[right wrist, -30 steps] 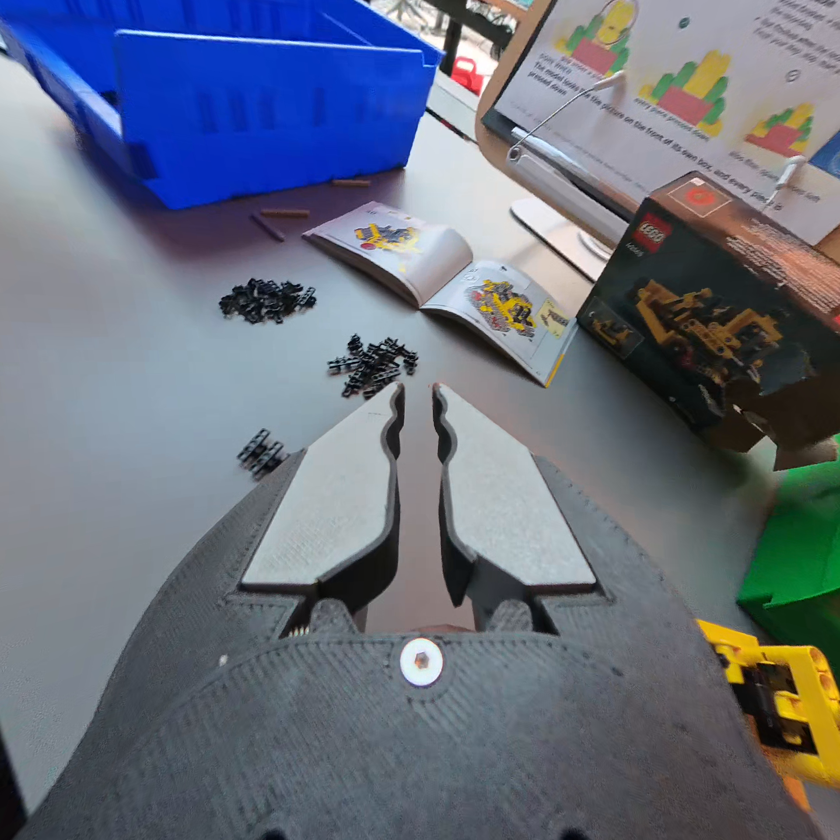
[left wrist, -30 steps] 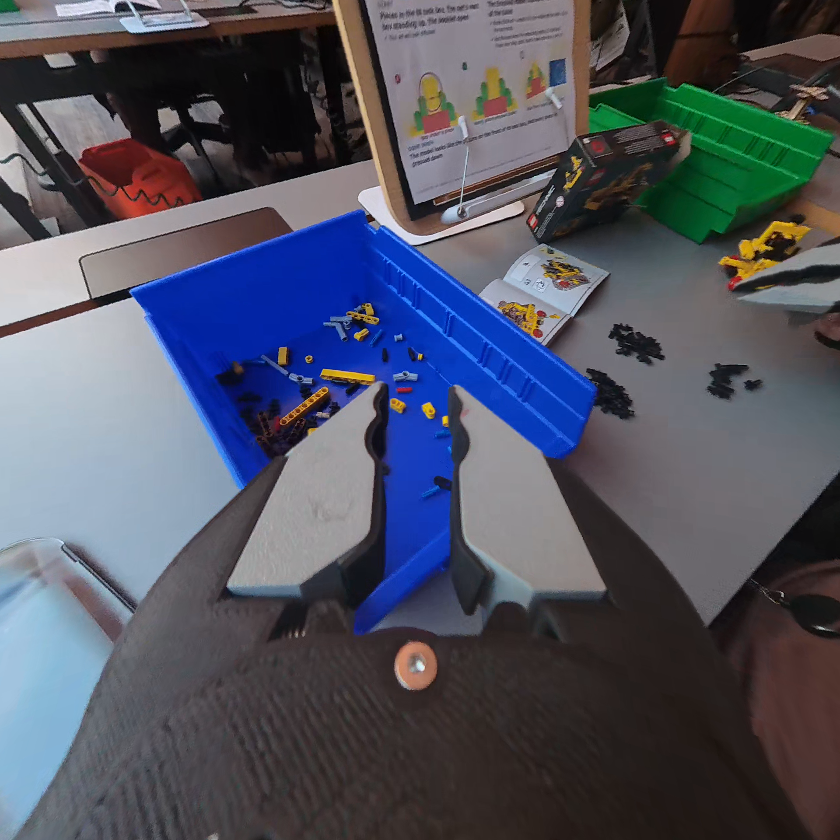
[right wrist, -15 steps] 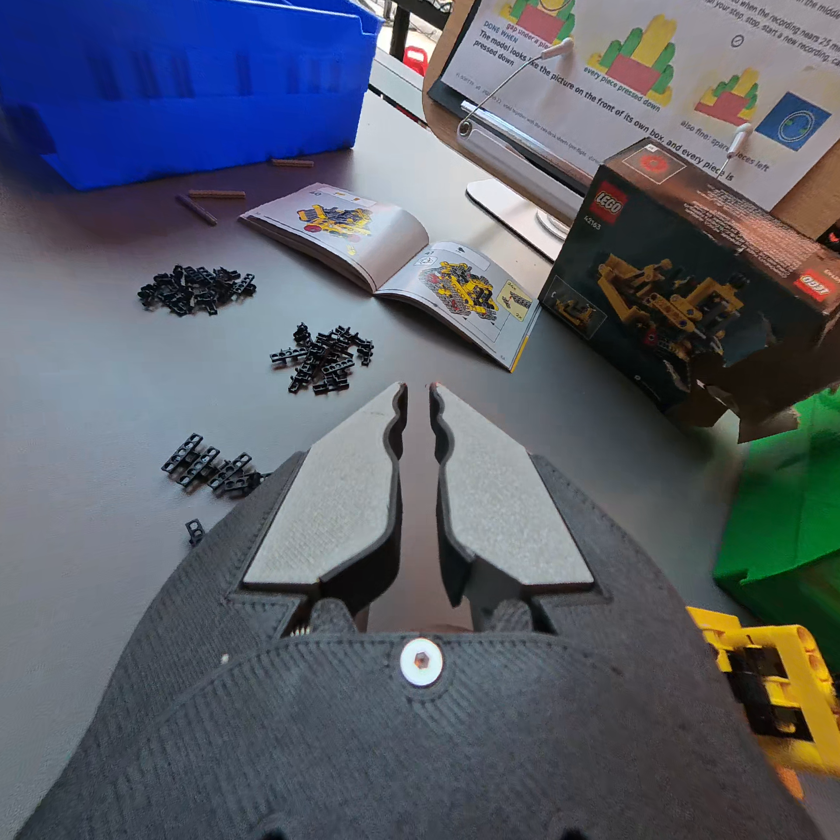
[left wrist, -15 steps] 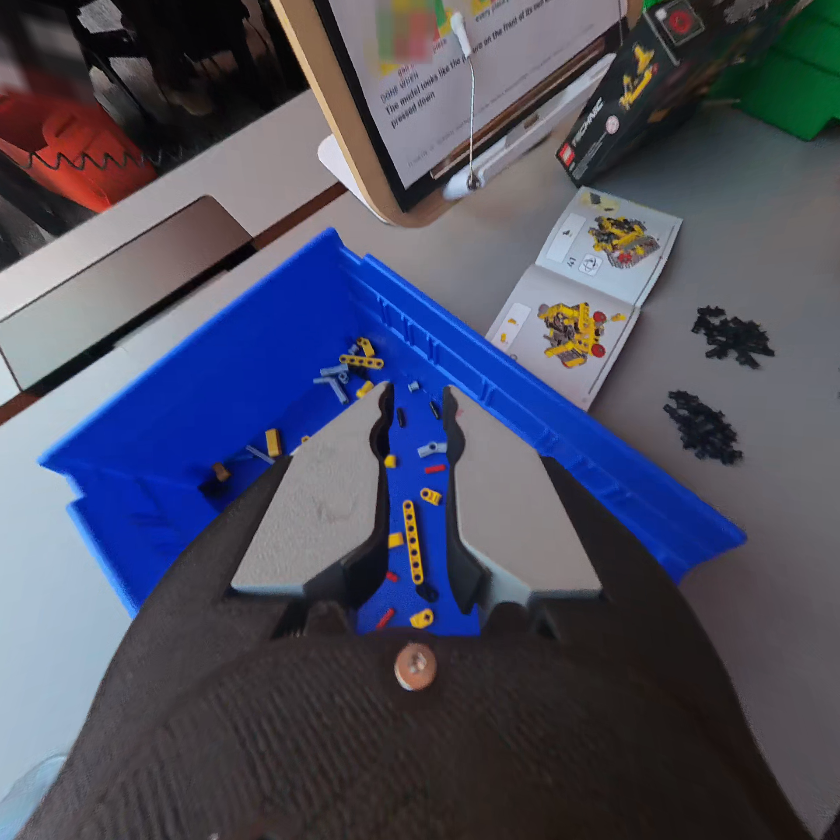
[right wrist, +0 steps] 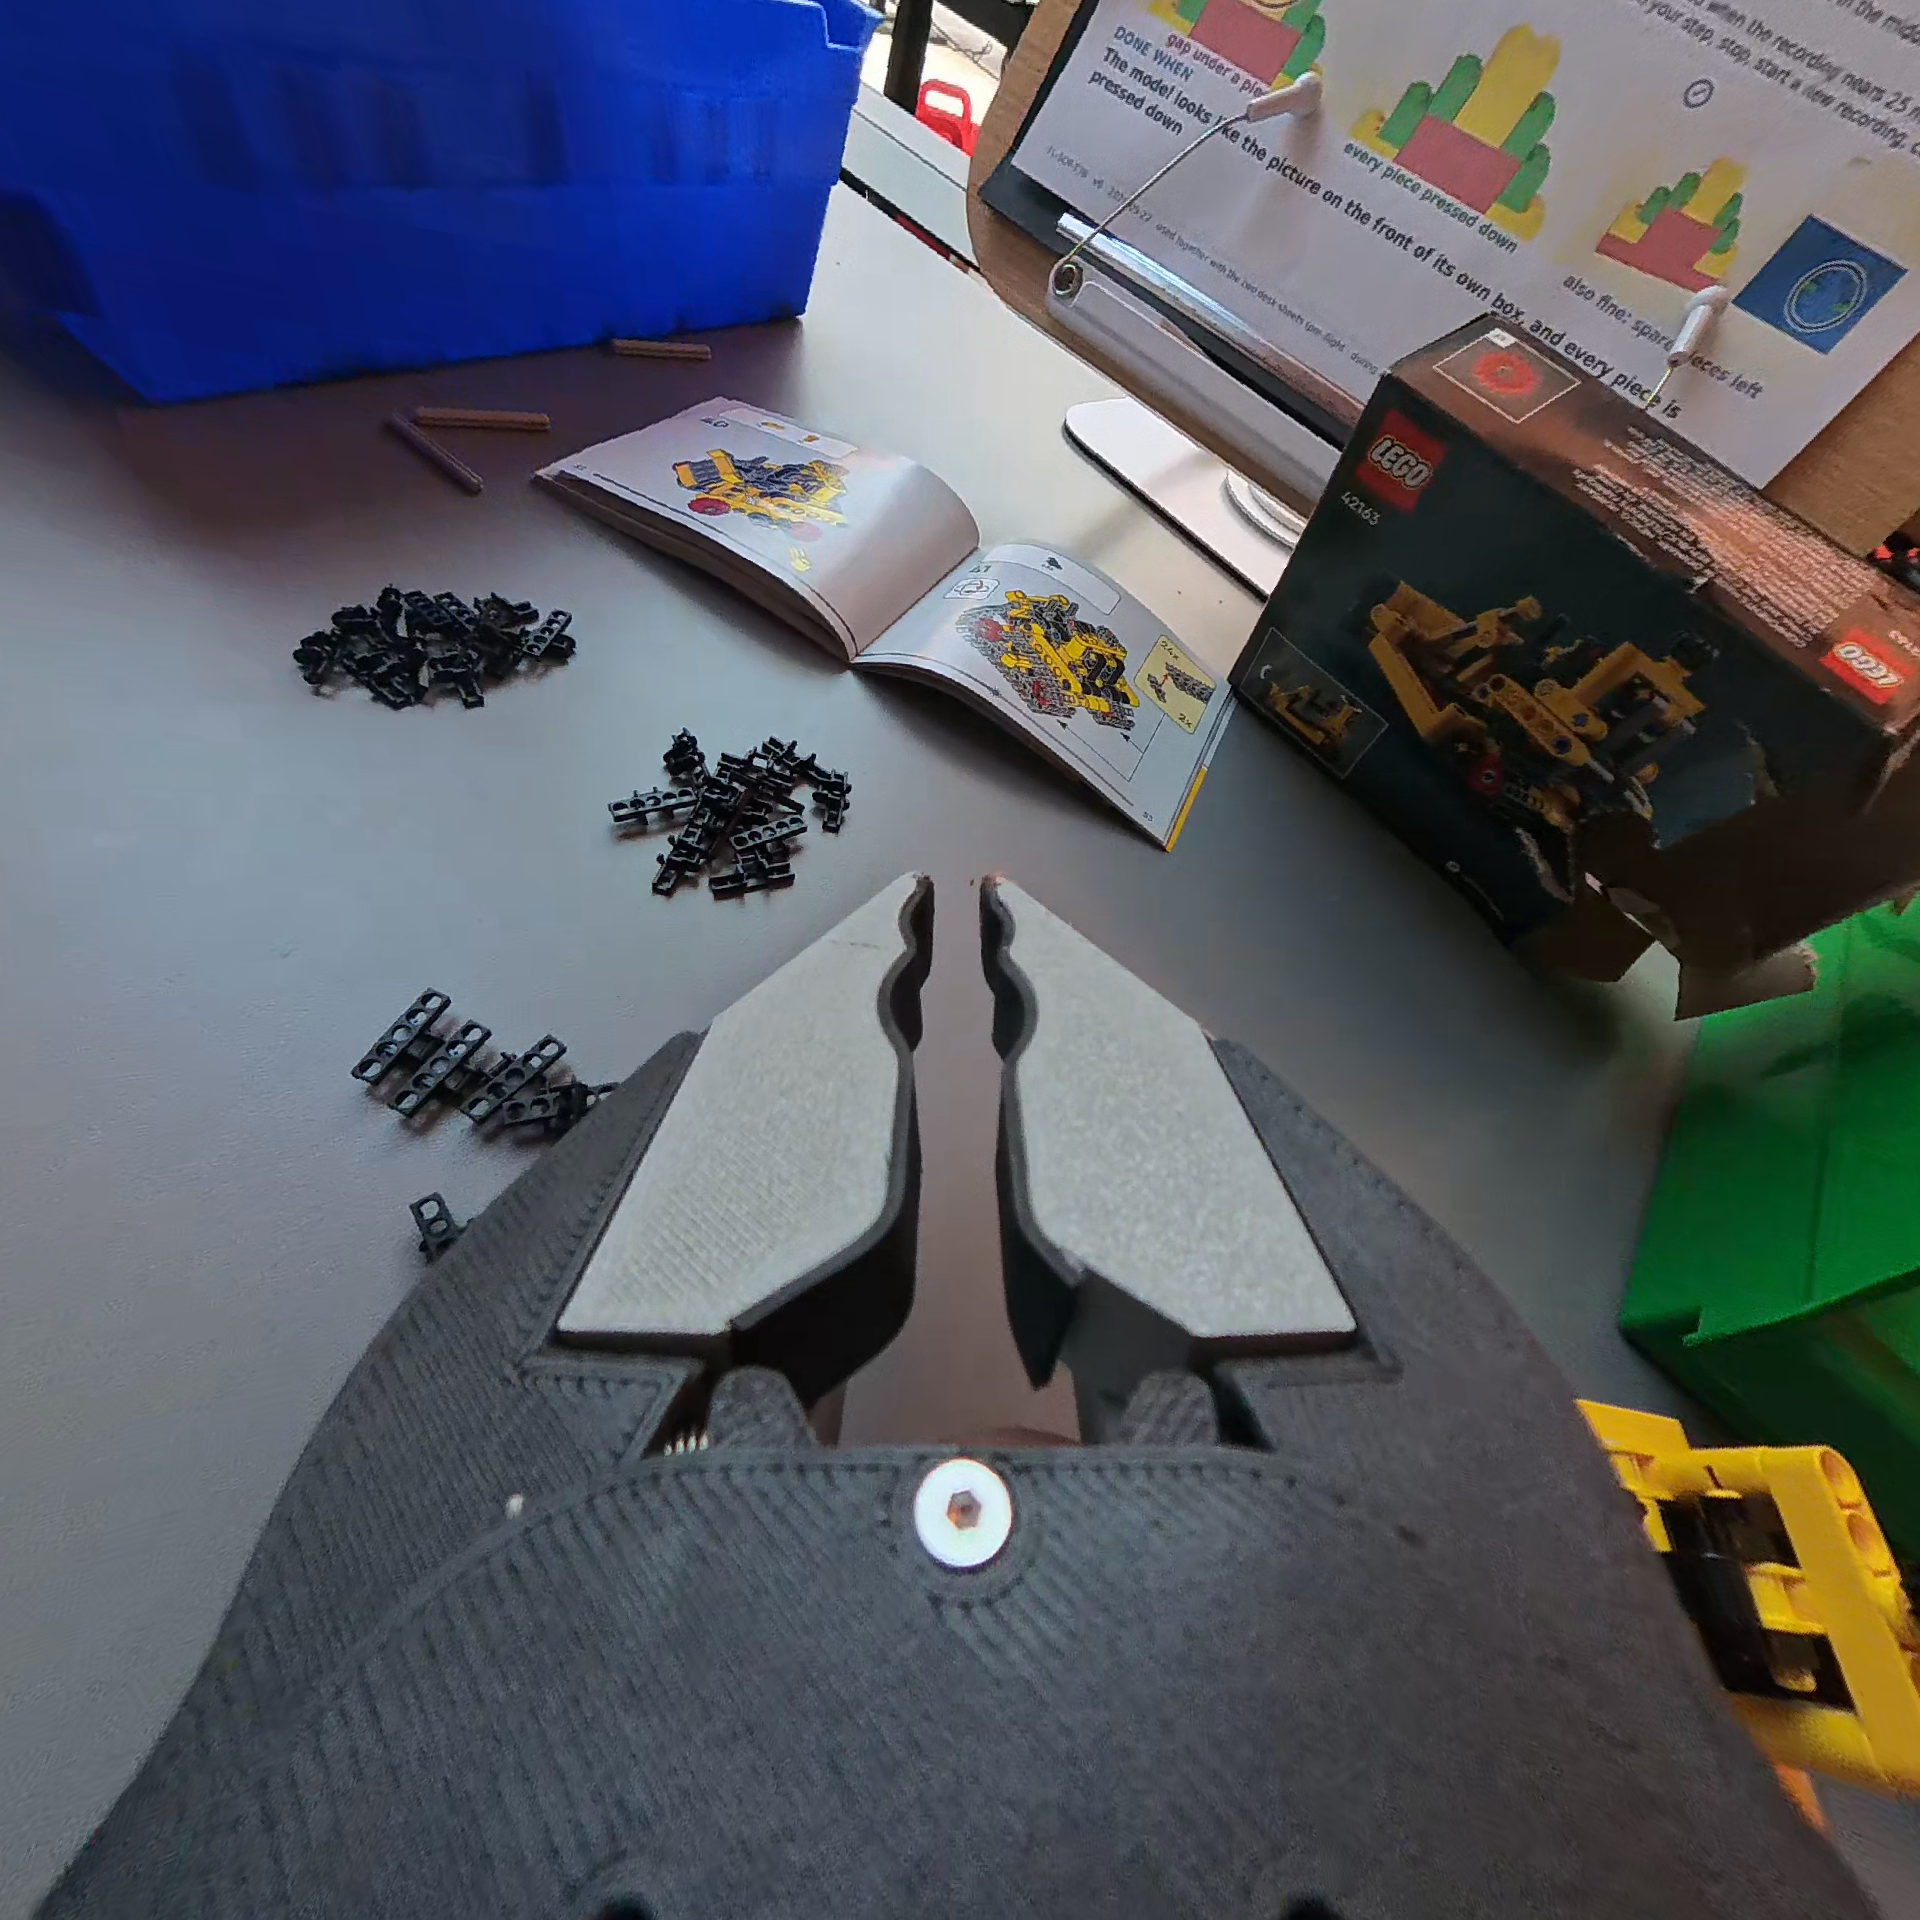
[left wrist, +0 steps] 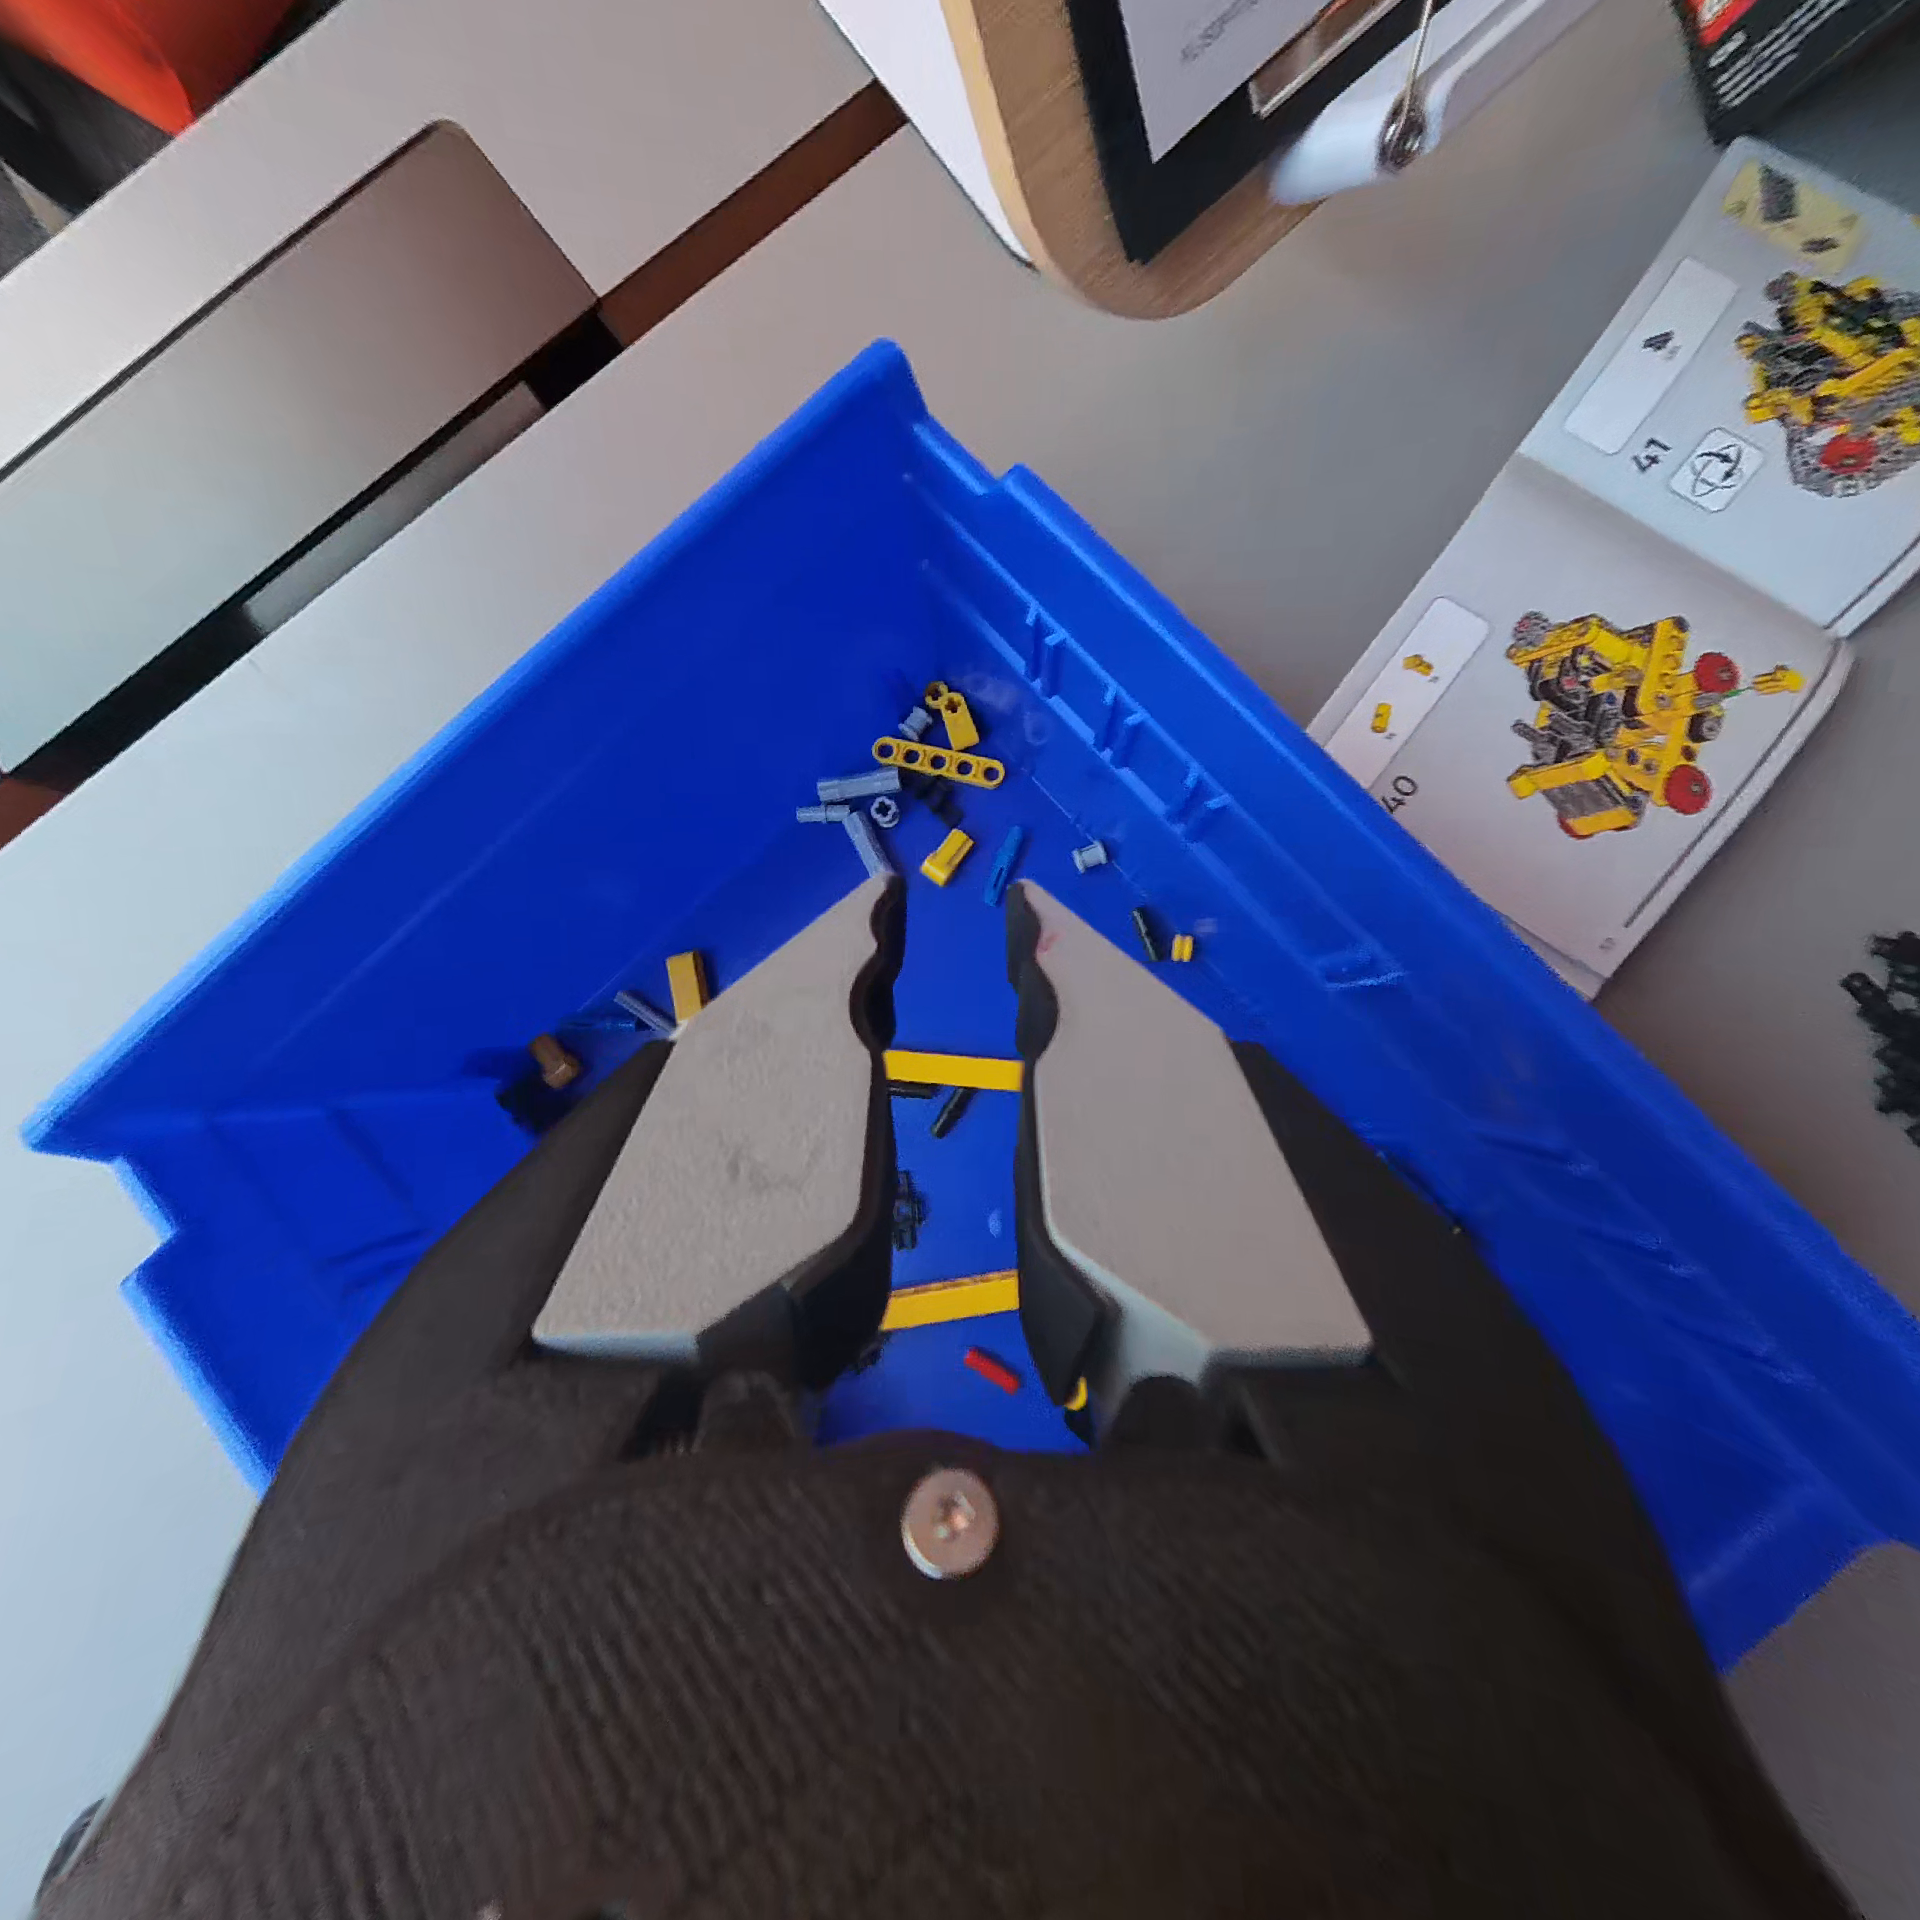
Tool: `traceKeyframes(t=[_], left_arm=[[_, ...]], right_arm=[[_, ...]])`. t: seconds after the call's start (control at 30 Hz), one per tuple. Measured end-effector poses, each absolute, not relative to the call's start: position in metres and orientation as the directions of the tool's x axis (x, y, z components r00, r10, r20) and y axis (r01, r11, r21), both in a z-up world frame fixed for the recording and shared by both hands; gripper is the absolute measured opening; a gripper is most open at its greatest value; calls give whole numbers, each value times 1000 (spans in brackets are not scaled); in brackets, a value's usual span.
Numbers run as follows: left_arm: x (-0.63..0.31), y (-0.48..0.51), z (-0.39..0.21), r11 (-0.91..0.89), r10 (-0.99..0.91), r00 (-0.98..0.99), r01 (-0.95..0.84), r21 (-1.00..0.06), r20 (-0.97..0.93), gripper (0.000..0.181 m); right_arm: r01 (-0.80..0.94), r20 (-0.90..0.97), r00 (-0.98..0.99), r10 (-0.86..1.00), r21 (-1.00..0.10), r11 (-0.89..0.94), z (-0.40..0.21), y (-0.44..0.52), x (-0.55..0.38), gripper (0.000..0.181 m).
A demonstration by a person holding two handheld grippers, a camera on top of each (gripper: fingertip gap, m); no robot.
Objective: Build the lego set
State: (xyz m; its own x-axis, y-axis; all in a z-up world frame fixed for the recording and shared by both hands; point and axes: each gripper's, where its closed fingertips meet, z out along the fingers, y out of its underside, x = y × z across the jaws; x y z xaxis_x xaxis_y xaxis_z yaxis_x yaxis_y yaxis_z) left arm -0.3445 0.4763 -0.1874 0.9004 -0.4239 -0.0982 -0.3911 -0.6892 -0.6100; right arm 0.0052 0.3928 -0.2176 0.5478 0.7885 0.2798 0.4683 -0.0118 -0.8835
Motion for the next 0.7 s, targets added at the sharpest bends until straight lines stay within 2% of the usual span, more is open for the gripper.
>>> traceKeyframes(t=[0.13,0.27,0.4,0.6,0.7], left_arm=[[-353,467,-184,-693,-416,903,-390,-606,-107,9],[-375,451,-196,-743,-409,900,-426,-517,-154,0],[-395,434,-207,-783,-421,880,-476,-401,-221,0],[-405,417,-247,-834,-484,853,-517,-193,-193,0],[-410,417,-257,-840,-492,849,-521,-152,-195,7]], right_arm=[[468,291,543,788,-884,3,-216,390,5,6],[459,284,530,799,-889,11,-214,387,2,6],[454,293,514,806,-890,35,-212,381,-1,6],[447,299,501,812,-893,53,-209,377,-2,6],[441,297,500,813,-896,56,-208,375,-2,6]])
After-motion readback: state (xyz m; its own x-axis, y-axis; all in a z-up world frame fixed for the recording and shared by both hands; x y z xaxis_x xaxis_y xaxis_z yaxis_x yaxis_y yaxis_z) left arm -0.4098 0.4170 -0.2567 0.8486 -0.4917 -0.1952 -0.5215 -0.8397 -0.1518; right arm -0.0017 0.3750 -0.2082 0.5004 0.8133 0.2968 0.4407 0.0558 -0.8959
